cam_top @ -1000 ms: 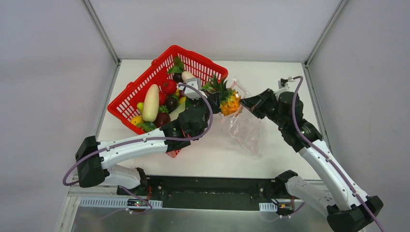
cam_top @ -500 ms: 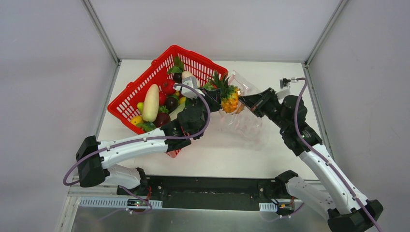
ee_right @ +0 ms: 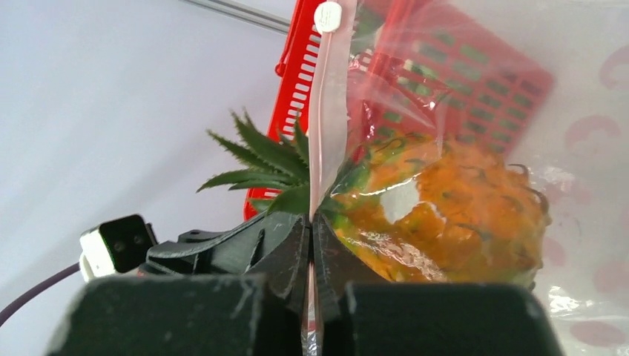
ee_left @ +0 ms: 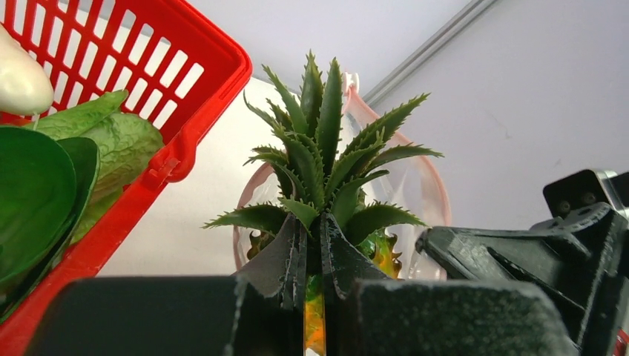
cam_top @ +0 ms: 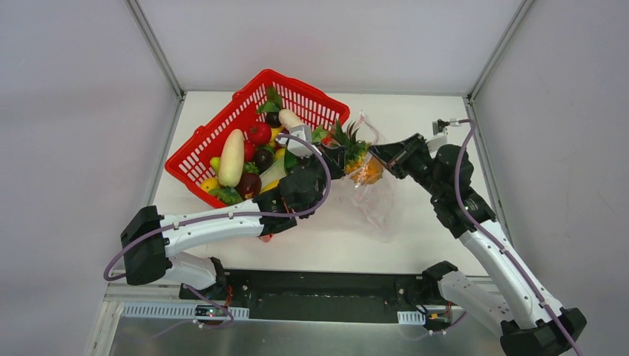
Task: Place the food in the zip-top bag and seal the zipper
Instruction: Place the fake fruit in the zipper food storage bag.
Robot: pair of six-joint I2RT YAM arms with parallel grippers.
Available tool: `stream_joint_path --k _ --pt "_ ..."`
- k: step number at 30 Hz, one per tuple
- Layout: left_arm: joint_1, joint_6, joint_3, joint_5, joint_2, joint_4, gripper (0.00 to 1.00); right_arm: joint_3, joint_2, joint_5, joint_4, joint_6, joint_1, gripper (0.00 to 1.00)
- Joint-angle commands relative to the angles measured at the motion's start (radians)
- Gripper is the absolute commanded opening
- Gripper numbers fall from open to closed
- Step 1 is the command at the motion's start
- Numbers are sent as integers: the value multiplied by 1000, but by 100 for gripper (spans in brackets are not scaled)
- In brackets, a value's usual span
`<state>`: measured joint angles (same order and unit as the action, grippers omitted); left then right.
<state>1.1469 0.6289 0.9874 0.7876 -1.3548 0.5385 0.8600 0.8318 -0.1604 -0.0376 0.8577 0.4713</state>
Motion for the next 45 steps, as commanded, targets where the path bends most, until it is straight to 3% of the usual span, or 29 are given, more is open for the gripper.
stream_joint_path --k 1,3,6,10,13,18,21,27,31,37,45 --pt "14 -79 19 -63 11 76 0 65 31 -43 2 15 -26 0" --pt "14 -111 38 -111 12 42 3 65 32 -42 2 8 -32 0" --pt "15 -175 100 -173 13 -51 24 63 20 -42 -1 -5 -52 0" --pt "6 -276 231 -214 16 -254 61 60 8 -70 -3 -15 -76 0" --pt "-25 -249 277 -269 24 -355 75 39 -6 -83 23 -29 -86 0" --pt "-41 -255 267 -251 76 -405 80 27 -41 -105 76 -71 -100 0" --pt "-62 -260 314 -256 85 -521 82 34 -77 -78 75 -140 -103 0" --pt "-137 -220 330 -370 110 -639 81 59 -183 119 -26 -263 -104 0" --pt "-234 -218 318 -487 147 -685 87 135 -236 242 -138 -399 -103 0" --pt "-383 -226 329 -533 149 -853 97 153 -206 240 -241 -482 -103 0" --pt "-558 -330 393 -797 28 -988 97 153 -97 124 -241 -452 -102 0"
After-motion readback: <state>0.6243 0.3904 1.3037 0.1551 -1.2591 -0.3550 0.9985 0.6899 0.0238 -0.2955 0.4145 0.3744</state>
